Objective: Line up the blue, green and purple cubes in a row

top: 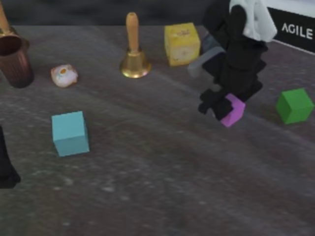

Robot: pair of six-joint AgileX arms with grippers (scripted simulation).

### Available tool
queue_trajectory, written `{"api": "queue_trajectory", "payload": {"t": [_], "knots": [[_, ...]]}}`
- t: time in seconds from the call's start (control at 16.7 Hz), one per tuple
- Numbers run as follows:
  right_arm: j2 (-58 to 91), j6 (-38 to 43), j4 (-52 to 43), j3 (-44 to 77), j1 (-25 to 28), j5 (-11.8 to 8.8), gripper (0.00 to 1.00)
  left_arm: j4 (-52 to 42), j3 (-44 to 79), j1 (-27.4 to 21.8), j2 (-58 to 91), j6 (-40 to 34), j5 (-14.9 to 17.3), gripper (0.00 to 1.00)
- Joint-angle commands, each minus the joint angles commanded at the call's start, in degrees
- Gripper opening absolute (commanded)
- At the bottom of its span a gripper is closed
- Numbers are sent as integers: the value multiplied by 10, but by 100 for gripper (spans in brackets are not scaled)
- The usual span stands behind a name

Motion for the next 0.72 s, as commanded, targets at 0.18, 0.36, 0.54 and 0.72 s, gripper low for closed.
{"api": "queue_trajectory", "payload": {"t": [0.18,0.36,0.54,0.72], "knots": [[-1,0,-1,1,0,0,0,0,0,0,0,0,0,100],[-2,9,1,-5,0,0,0,0,0,0,0,0,0,100],[-25,65,8,-34,19,2,0,0,0,0,0,0,0,100],[-66,162,19,-89,47,5,0,0,0,0,0,0,0,100]]}}
